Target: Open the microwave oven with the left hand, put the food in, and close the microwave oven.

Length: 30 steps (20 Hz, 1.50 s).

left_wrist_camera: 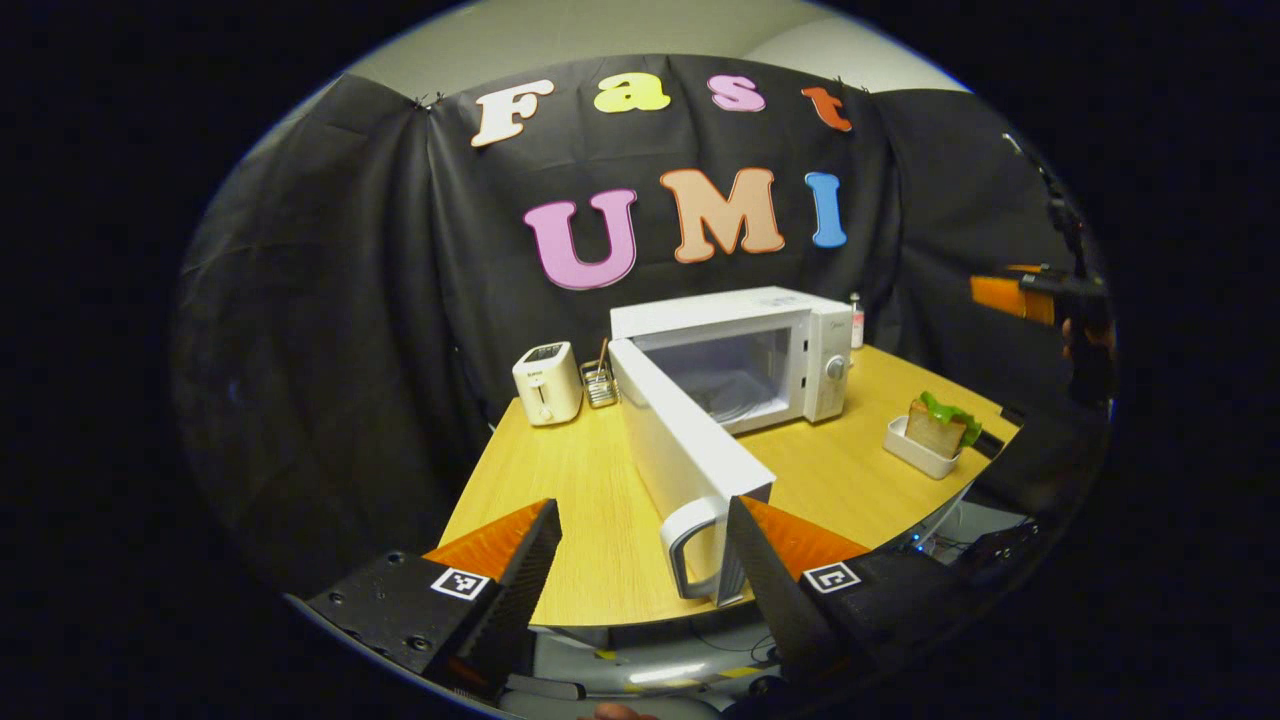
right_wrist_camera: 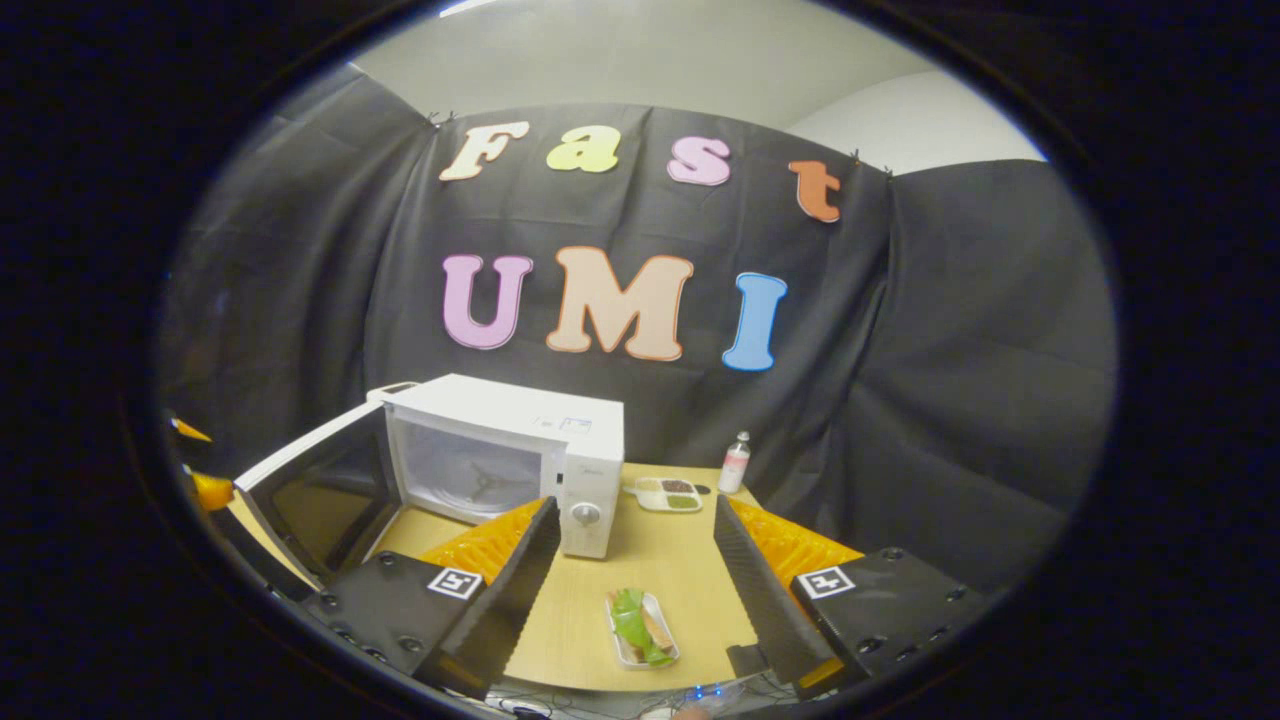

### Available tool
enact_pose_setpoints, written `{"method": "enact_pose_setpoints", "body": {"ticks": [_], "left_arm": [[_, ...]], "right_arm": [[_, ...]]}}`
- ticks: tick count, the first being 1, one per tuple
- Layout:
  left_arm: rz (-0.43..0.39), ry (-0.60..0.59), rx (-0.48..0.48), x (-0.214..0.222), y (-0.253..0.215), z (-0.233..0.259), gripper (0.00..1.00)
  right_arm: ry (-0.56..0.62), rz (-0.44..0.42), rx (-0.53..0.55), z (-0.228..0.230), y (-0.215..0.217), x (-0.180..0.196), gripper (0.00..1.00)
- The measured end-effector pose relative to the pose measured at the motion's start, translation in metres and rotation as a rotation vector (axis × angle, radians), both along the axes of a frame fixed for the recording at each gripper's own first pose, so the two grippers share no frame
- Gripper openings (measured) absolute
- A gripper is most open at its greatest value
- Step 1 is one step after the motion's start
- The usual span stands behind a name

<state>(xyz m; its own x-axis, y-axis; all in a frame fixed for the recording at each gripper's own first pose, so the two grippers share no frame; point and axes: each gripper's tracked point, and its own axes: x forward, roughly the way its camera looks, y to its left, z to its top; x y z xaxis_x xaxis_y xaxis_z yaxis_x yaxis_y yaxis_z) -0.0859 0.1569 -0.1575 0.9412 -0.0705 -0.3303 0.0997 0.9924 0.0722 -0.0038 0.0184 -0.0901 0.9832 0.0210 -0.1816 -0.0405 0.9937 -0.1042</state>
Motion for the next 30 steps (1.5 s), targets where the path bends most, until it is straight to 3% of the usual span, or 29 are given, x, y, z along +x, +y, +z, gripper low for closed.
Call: {"method": "enact_pose_setpoints", "body": {"ticks": [5, 10, 14, 16, 18, 20, 23, 24, 25, 26, 28, 30], "left_arm": [[0.059, -0.211, -0.036, 0.035, -0.001, 0.093, 1.00], [0.101, -0.295, -0.124, 0.066, -0.013, 0.142, 0.97], [0.097, -0.340, -0.148, 0.080, -0.027, 0.162, 1.00], [0.105, -0.335, -0.127, 0.084, -0.029, 0.165, 0.97], [0.119, -0.331, -0.099, 0.086, -0.028, 0.166, 1.00], [0.112, -0.338, -0.088, 0.090, -0.034, 0.170, 0.96], [0.106, -0.334, -0.085, 0.096, -0.039, 0.173, 1.00], [0.106, -0.334, -0.087, 0.098, -0.040, 0.174, 0.96], [0.105, -0.332, -0.084, 0.099, -0.040, 0.173, 0.96], [0.103, -0.326, -0.077, 0.101, -0.040, 0.170, 1.00], [0.107, -0.326, -0.063, 0.105, -0.035, 0.171, 0.97], [0.109, -0.334, -0.059, 0.110, -0.033, 0.172, 0.97]], "right_arm": [[0.114, 0.000, 0.028, -0.057, -0.013, 0.013, 0.98], [0.194, 0.028, -0.035, -0.113, -0.022, 0.022, 0.98], [0.281, 0.046, -0.026, -0.167, -0.024, 0.028, 0.98], [0.330, 0.035, -0.006, -0.192, -0.028, 0.030, 0.98], [0.373, 0.029, 0.008, -0.215, -0.030, 0.033, 0.98], [0.403, 0.021, 0.004, -0.233, -0.034, 0.037, 0.98], [0.439, 0.008, 0.013, -0.250, -0.037, 0.042, 0.99], [0.446, 0.005, 0.020, -0.252, -0.037, 0.043, 0.97], [0.456, 0.006, 0.030, -0.255, -0.036, 0.044, 0.90], [0.463, -0.002, 0.027, -0.262, -0.037, 0.046, 0.90], [0.479, 0.005, 0.033, -0.263, -0.034, 0.044, 0.67], [0.508, 0.026, 0.035, -0.270, -0.030, 0.042, 0.56]]}}
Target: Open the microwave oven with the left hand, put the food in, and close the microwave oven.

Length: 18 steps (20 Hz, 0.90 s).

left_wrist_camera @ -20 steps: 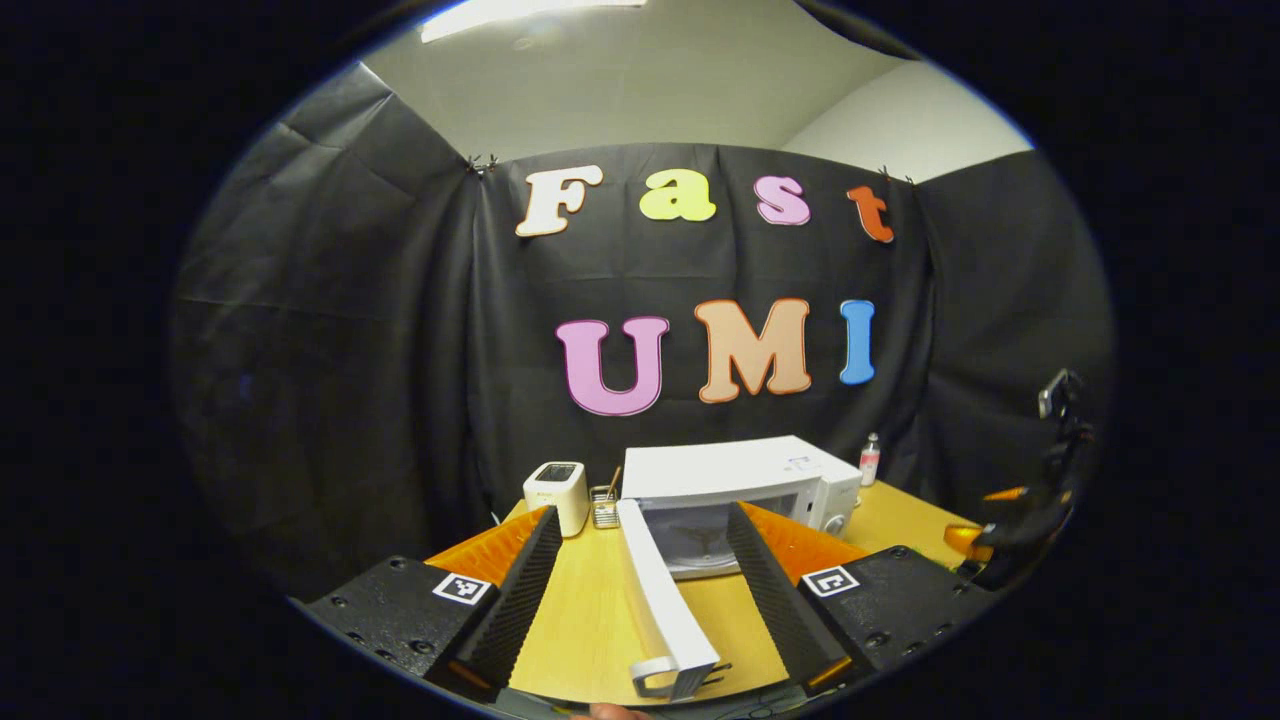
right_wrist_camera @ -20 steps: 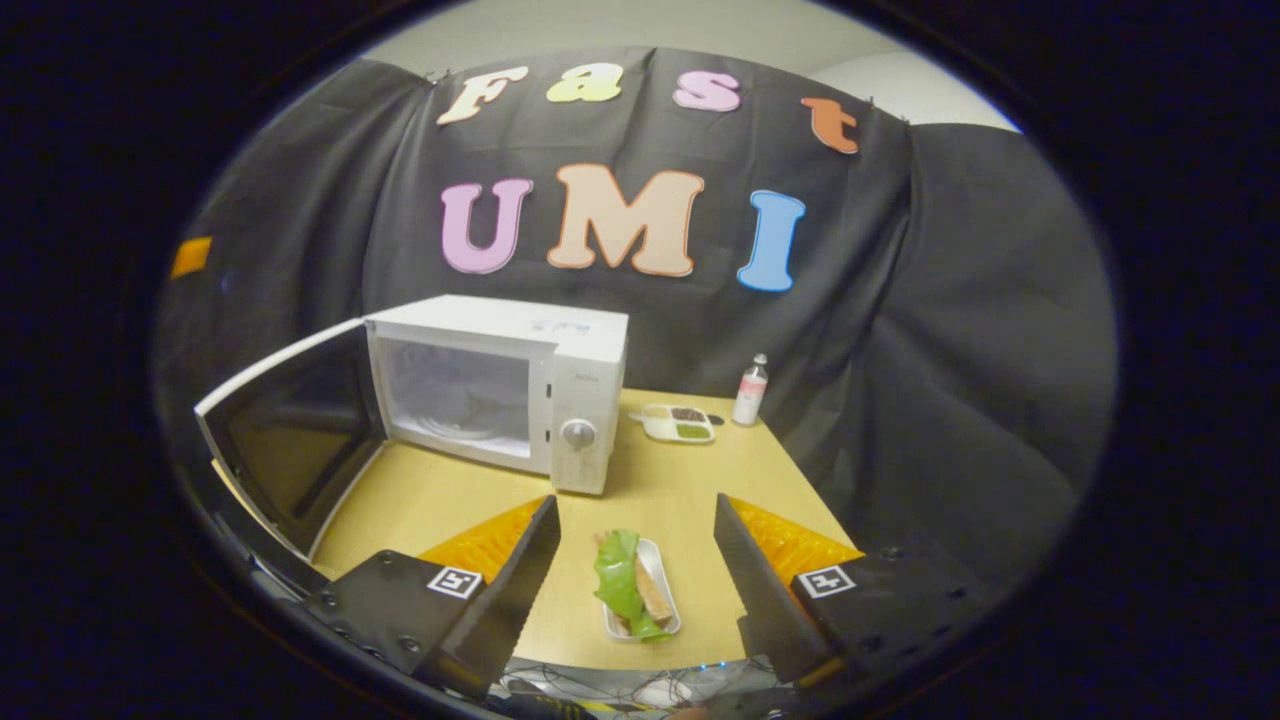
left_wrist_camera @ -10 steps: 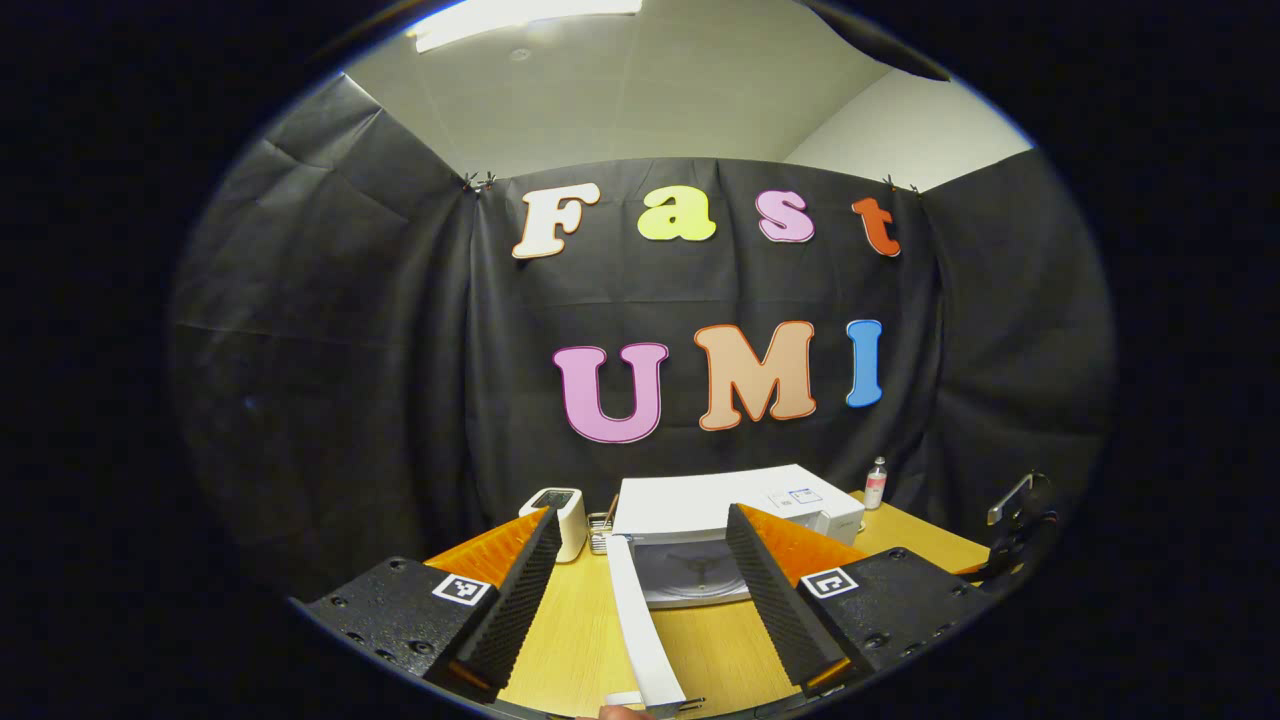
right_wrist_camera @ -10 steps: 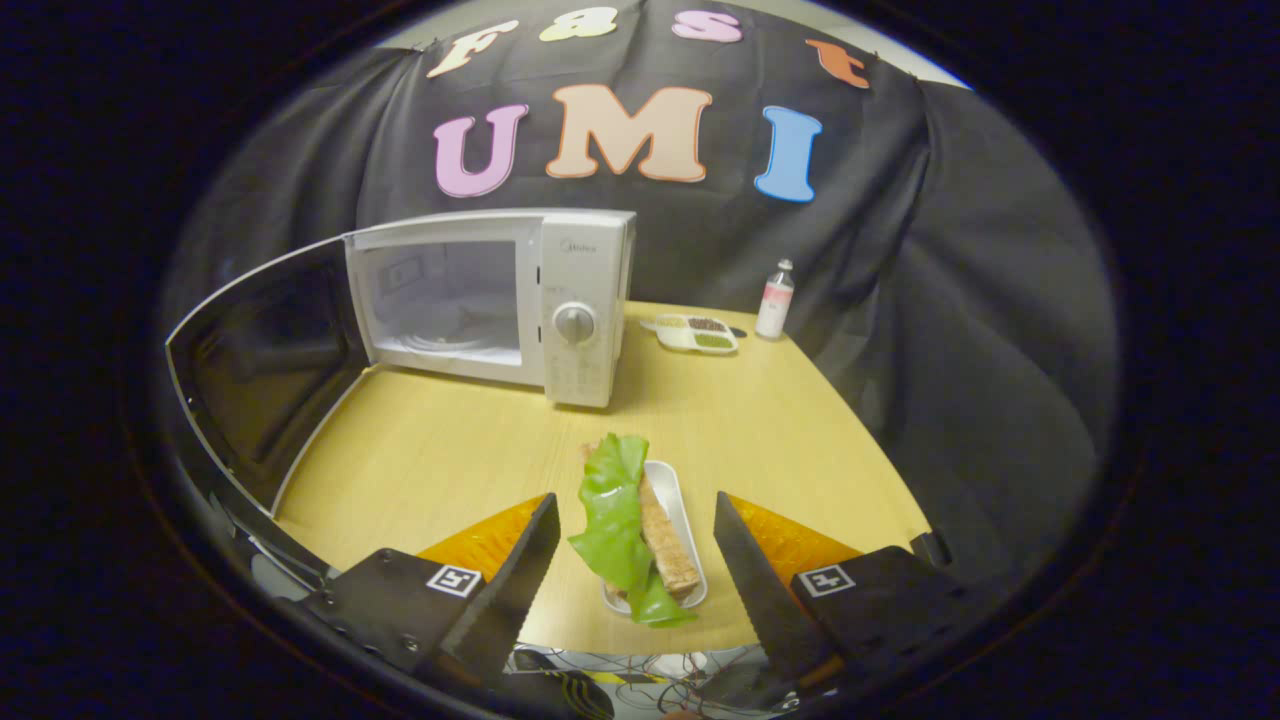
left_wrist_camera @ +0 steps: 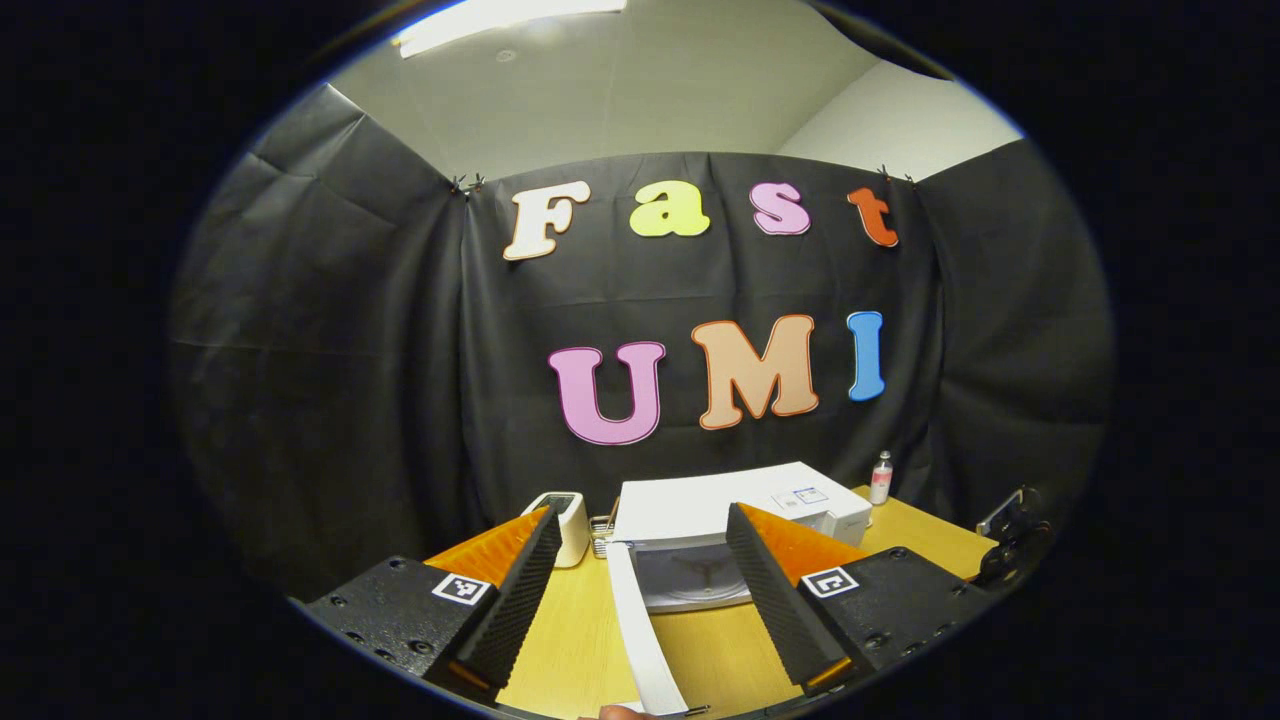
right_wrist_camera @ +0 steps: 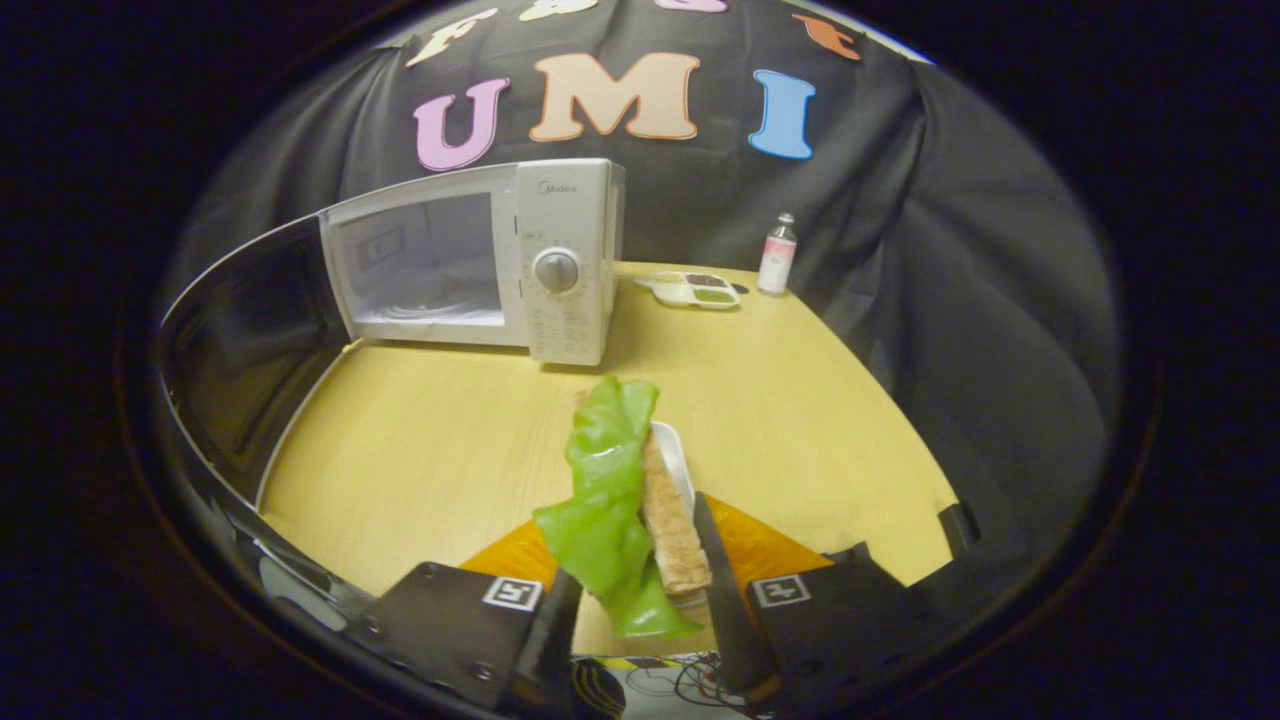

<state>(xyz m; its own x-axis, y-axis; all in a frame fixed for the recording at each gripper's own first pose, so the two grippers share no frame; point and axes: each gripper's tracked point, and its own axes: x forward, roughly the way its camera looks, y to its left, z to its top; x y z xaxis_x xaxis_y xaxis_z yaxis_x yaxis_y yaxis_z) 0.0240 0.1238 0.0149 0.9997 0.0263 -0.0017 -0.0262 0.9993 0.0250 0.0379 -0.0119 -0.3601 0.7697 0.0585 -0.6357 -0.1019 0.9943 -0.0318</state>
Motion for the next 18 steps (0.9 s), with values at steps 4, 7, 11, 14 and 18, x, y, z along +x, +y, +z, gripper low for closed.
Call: {"method": "enact_pose_setpoints", "body": {"ticks": [4, 7, 11, 14, 18], "left_arm": [[-0.004, 0.004, 0.005, 0.004, 0.002, -0.005, 1.00], [0.005, -0.004, -0.014, 0.005, 0.007, -0.004, 1.00], [0.005, -0.025, -0.025, 0.008, 0.010, 0.000, 0.96], [-0.004, -0.028, -0.024, 0.010, 0.010, -0.002, 0.97], [0.006, -0.019, -0.046, 0.009, 0.015, -0.007, 0.97]], "right_arm": [[0.037, 0.003, -0.006, -0.002, -0.001, 0.001, 0.38], [0.033, -0.037, -0.008, -0.001, -0.003, 0.002, 0.32], [0.041, -0.026, -0.011, 0.003, 0.004, 0.001, 0.32], [0.020, -0.021, -0.013, 0.015, 0.004, 0.005, 0.32], [-0.026, 0.012, -0.009, 0.040, 0.016, 0.018, 0.32]]}}
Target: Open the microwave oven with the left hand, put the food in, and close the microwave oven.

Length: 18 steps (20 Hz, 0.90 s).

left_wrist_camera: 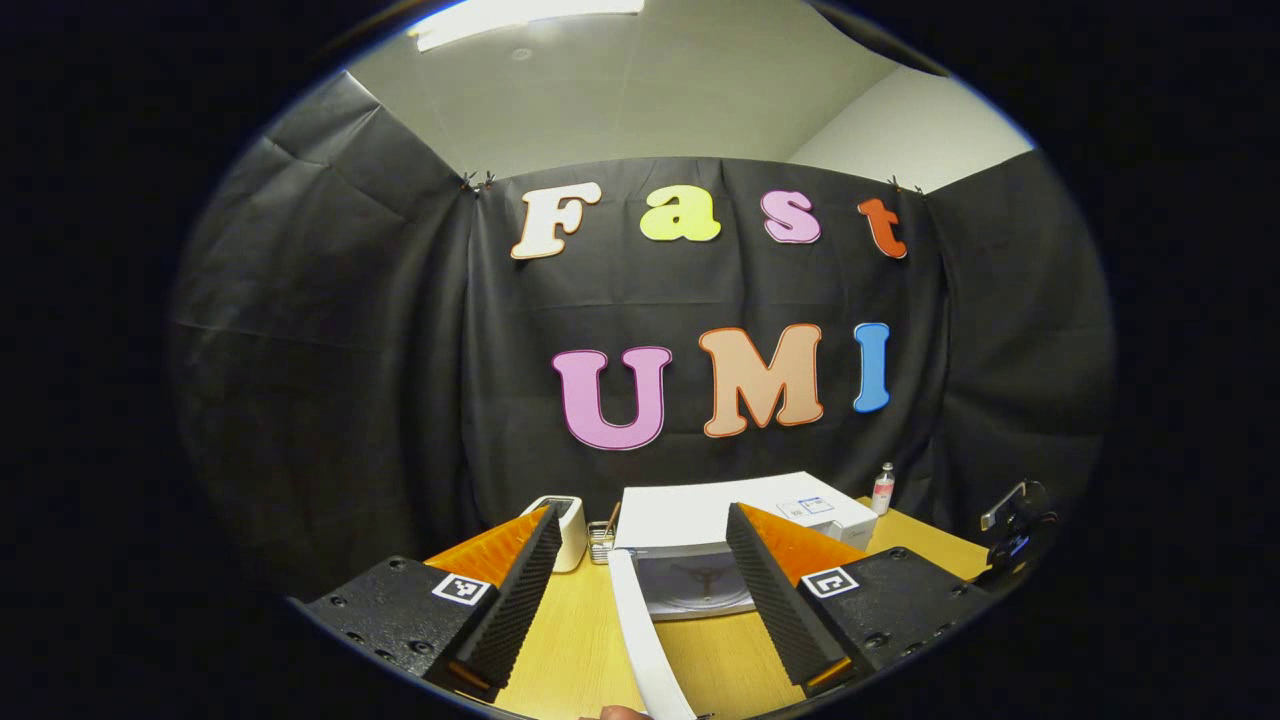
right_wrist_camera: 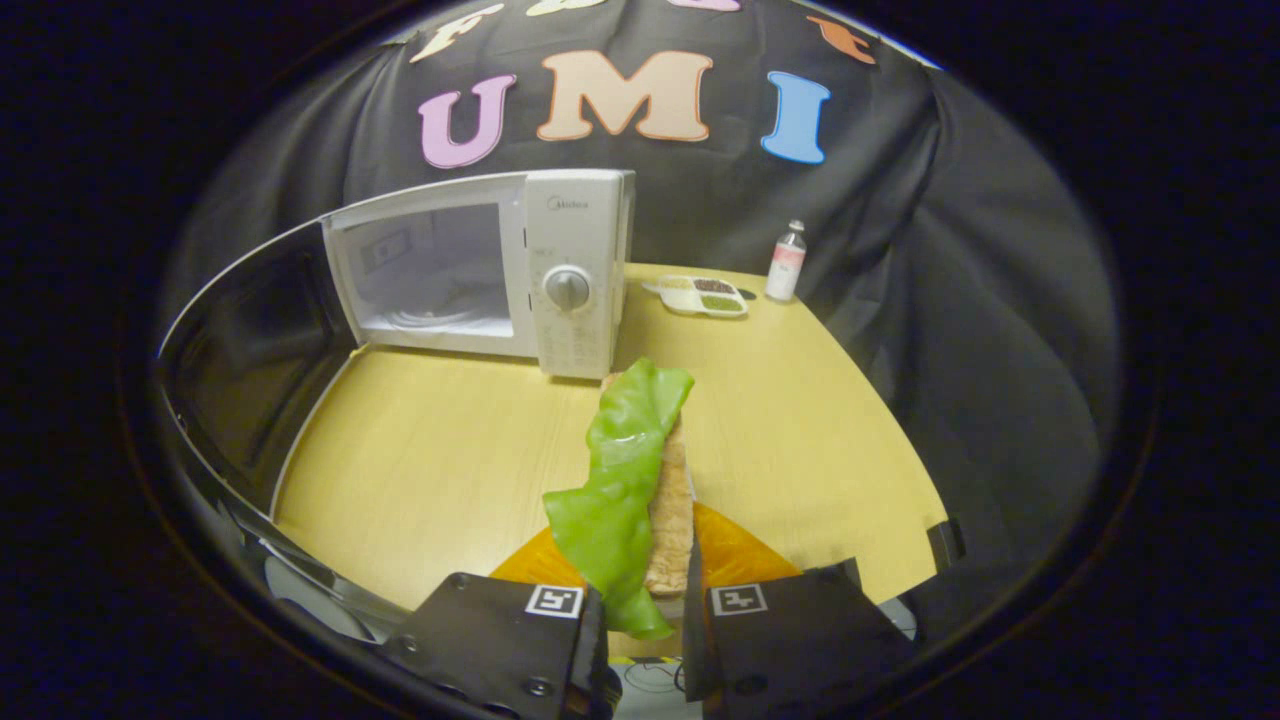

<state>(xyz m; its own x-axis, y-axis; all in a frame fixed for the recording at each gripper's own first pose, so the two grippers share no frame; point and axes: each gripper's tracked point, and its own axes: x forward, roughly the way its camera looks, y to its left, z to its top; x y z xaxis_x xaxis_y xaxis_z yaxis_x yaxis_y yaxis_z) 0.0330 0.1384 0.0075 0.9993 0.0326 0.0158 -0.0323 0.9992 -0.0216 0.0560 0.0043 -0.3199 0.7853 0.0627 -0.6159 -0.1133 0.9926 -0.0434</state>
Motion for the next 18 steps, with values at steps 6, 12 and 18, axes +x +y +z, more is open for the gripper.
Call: {"method": "enact_pose_setpoints", "body": {"ticks": [6, 12, 18], "left_arm": [[0.043, 0.022, 0.022, -0.009, 0.013, -0.004, 0.97], [0.115, 0.045, 0.022, -0.023, 0.028, -0.009, 0.97], [0.198, 0.078, 0.067, -0.042, 0.048, -0.013, 1.00]], "right_arm": [[-0.065, 0.099, 0.070, 0.034, 0.055, 0.033, 0.32], [-0.027, 0.185, 0.287, 0.032, 0.151, 0.061, 0.27], [0.083, 0.115, 0.580, 0.018, 0.244, 0.080, 0.32]]}}
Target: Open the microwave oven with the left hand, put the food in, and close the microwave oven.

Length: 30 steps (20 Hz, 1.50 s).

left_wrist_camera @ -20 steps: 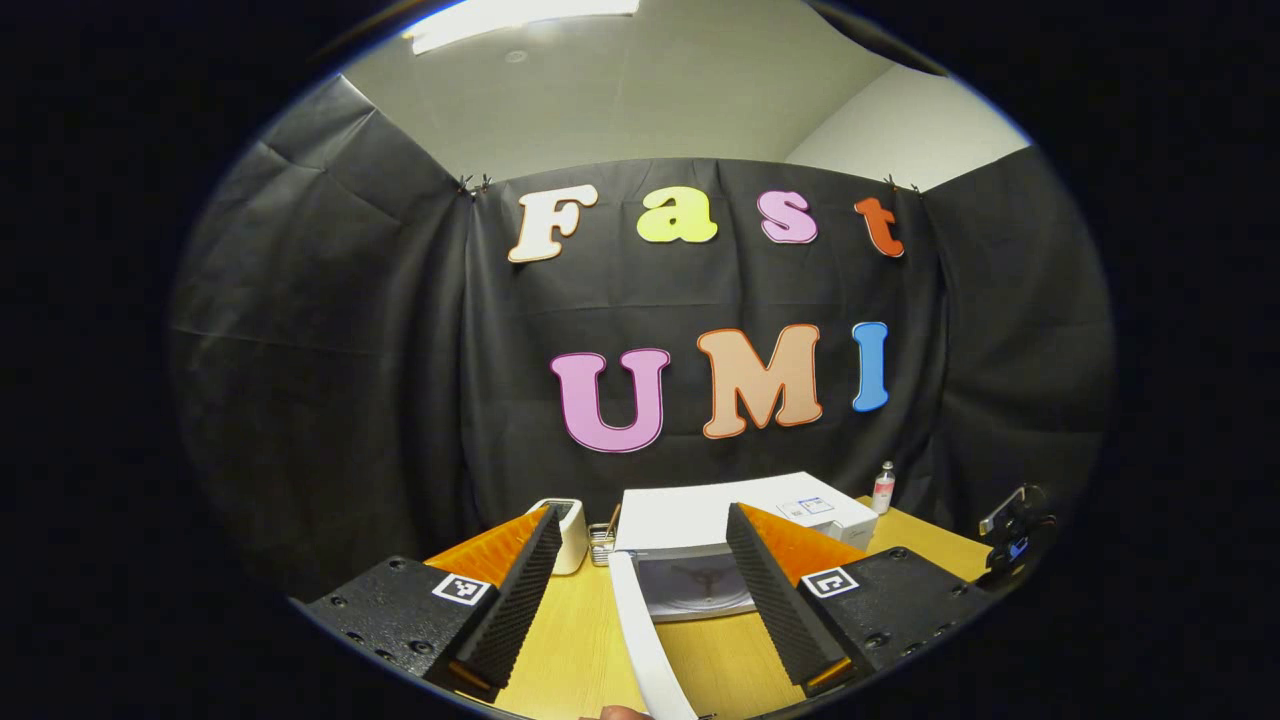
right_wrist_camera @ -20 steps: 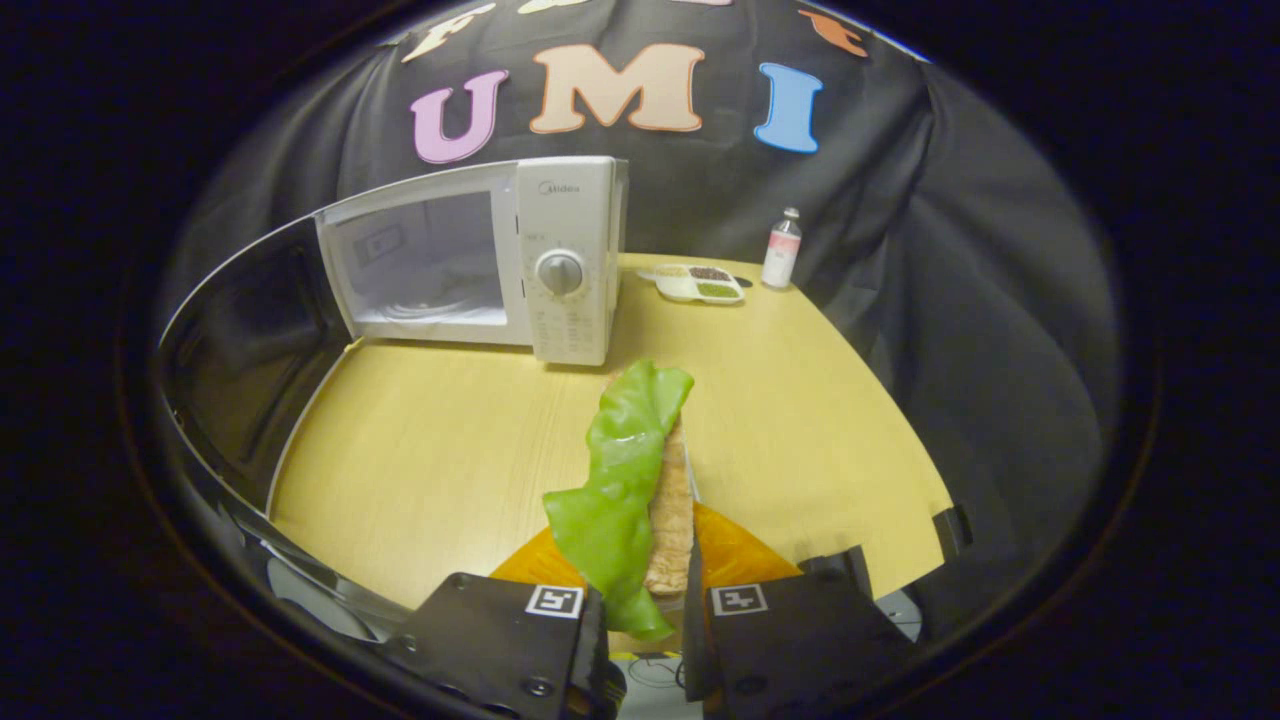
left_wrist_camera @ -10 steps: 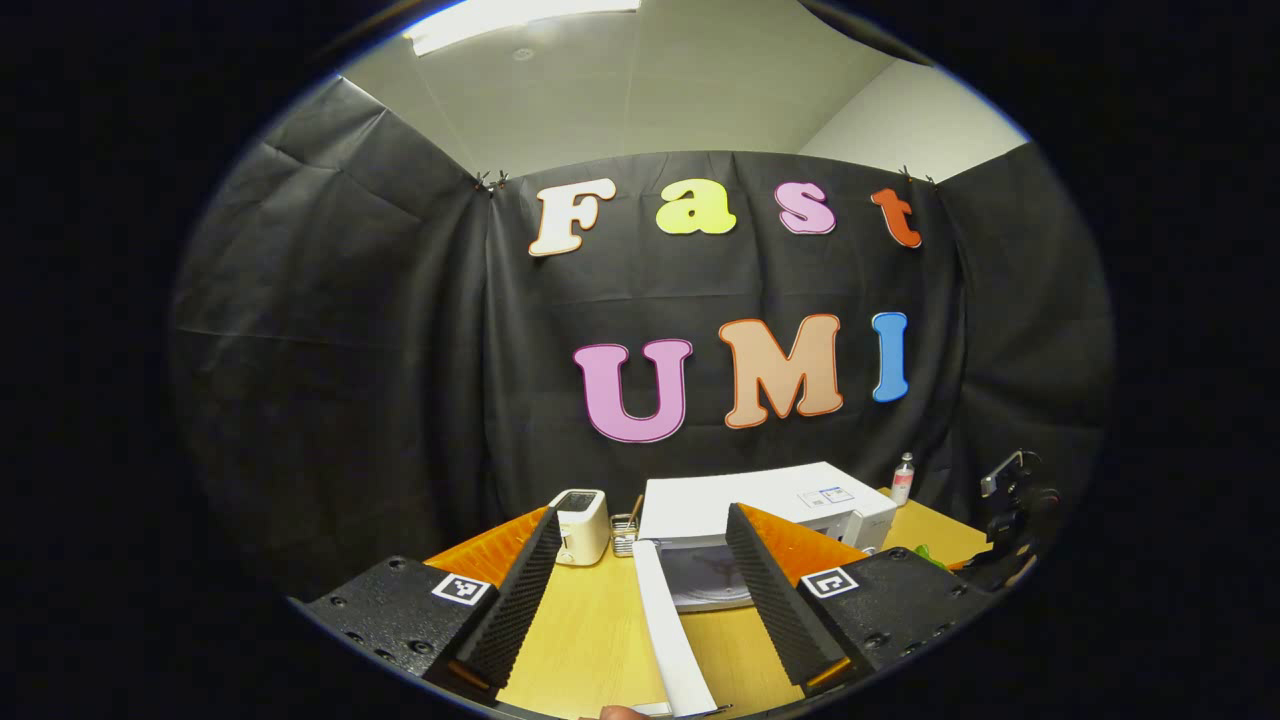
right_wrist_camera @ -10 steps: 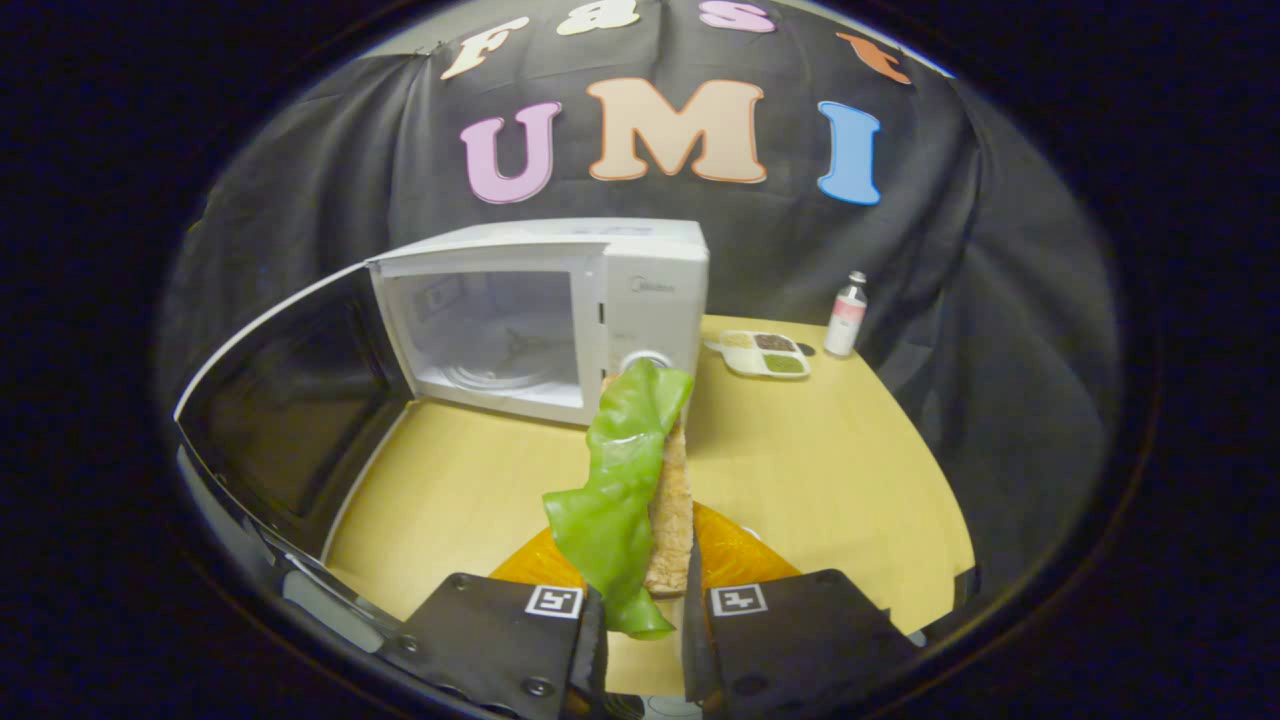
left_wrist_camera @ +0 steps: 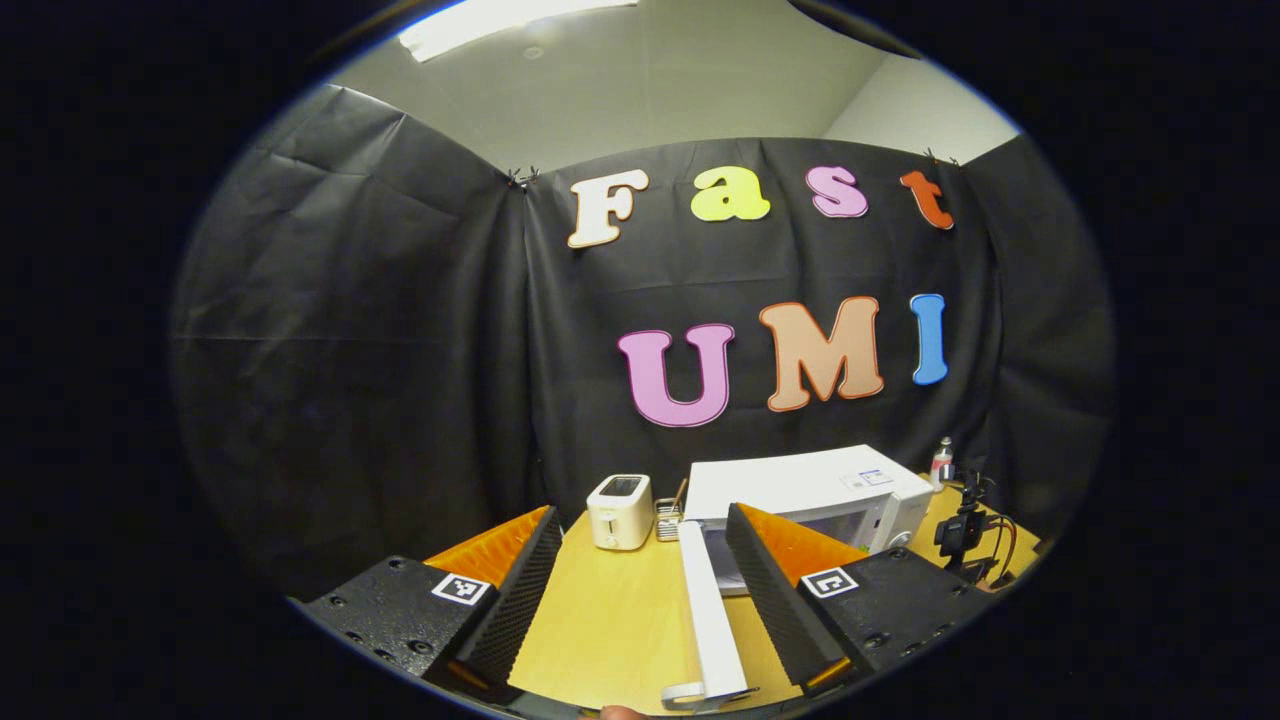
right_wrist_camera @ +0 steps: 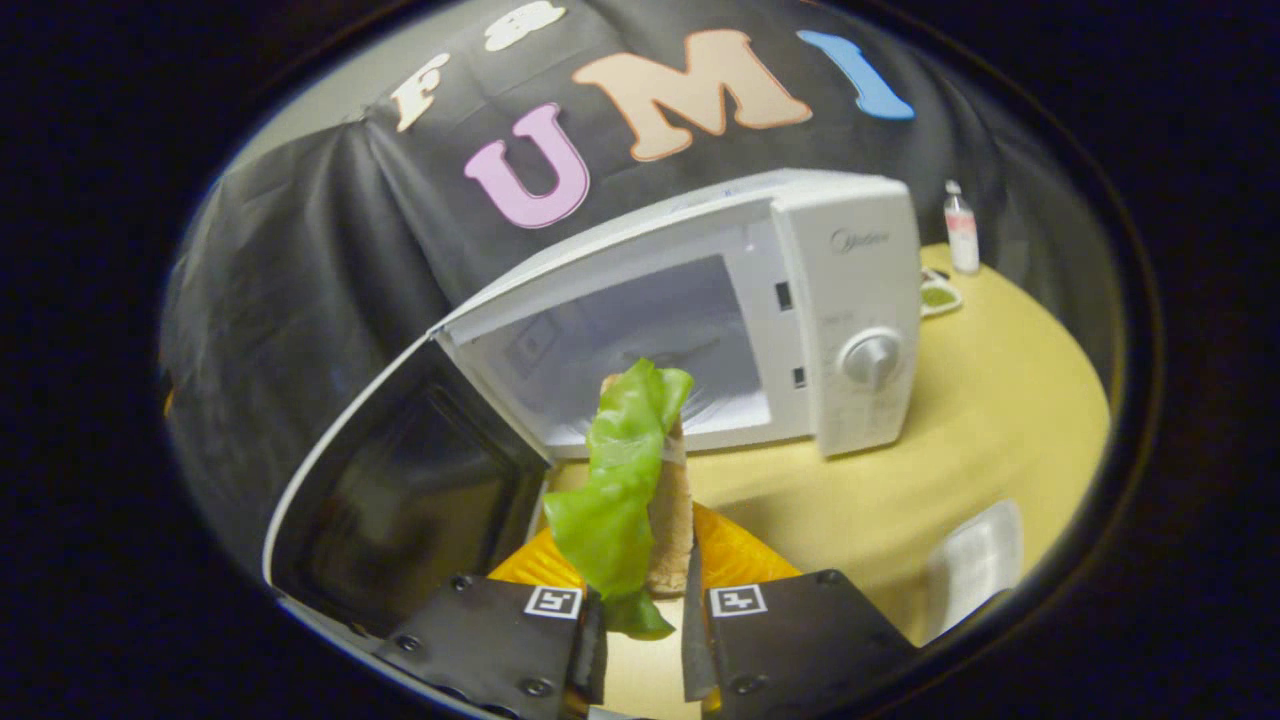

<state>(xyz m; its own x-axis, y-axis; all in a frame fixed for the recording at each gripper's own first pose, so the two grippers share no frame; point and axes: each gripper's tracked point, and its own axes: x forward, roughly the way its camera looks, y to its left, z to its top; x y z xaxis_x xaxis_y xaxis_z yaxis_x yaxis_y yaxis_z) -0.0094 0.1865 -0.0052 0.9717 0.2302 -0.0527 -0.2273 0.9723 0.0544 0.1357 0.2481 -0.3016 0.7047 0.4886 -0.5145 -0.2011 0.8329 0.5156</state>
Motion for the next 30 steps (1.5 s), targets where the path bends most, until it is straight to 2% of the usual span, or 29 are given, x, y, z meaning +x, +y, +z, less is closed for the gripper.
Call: {"method": "enact_pose_setpoints", "body": {"ticks": [2, 3, 4, 5, 6, 7, 8, 11, 12, 14, 17, 19, 20, 24, 25, 26, 30], "left_arm": [[0.028, 0.015, 0.014, -0.006, 0.007, -0.003, 1.00], [0.042, 0.023, 0.016, -0.009, 0.010, -0.004, 1.00], [0.056, 0.030, 0.015, -0.013, 0.013, -0.006, 1.00], [0.067, 0.035, 0.012, -0.016, 0.016, -0.008, 0.97], [0.075, 0.042, 0.007, -0.018, 0.018, -0.011, 1.00], [0.084, 0.052, 0.004, -0.020, 0.020, -0.013, 1.00], [0.094, 0.062, 0.002, -0.022, 0.023, -0.017, 0.97], [0.116, 0.094, 0.003, -0.029, 0.031, -0.026, 0.97], [0.124, 0.111, 0.007, -0.032, 0.033, -0.029, 0.97], [0.139, 0.127, 0.015, -0.038, 0.038, -0.032, 1.00], [0.155, 0.160, 0.017, -0.048, 0.040, -0.040, 0.97], [0.160, 0.182, 0.019, -0.052, 0.042, -0.044, 1.00], [0.163, 0.196, 0.021, -0.053, 0.042, -0.047, 0.97], [0.174, 0.212, 0.031, -0.053, 0.042, -0.046, 0.97], [0.176, 0.219, 0.037, -0.054, 0.042, -0.048, 1.00], [0.177, 0.222, 0.041, -0.053, 0.042, -0.048, 0.97], [0.187, 0.240, 0.034, -0.055, 0.042, -0.052, 0.97]], "right_arm": [[0.006, -0.015, 0.063, 0.001, 0.023, 0.013, 0.31], [0.020, -0.030, 0.112, 0.003, 0.035, 0.019, 0.27], [0.043, -0.051, 0.159, 0.003, 0.044, 0.024, 0.31], [0.065, -0.078, 0.189, 0.001, 0.050, 0.032, 0.31], [0.087, -0.107, 0.217, 0.000, 0.054, 0.036, 0.27], [0.109, -0.141, 0.255, 0.000, 0.059, 0.043, 0.31], [0.124, -0.175, 0.285, 0.000, 0.062, 0.050, 0.27], [0.162, -0.253, 0.374, -0.005, 0.076, 0.068, 0.27], [0.174, -0.270, 0.385, -0.011, 0.081, 0.073, 0.31], [0.204, -0.334, 0.439, -0.017, 0.085, 0.081, 0.31], [0.240, -0.447, 0.535, -0.022, 0.088, 0.099, 0.31], [0.269, -0.534, 0.604, -0.026, 0.089, 0.114, 0.31], [0.281, -0.578, 0.637, -0.028, 0.090, 0.119, 0.31], [0.278, -0.707, 0.715, -0.035, 0.084, 0.138, 0.31], [0.278, -0.731, 0.729, -0.038, 0.082, 0.143, 0.31], [0.284, -0.754, 0.738, -0.042, 0.079, 0.149, 0.31], [0.281, -0.816, 0.782, -0.049, 0.071, 0.167, 0.31]]}}
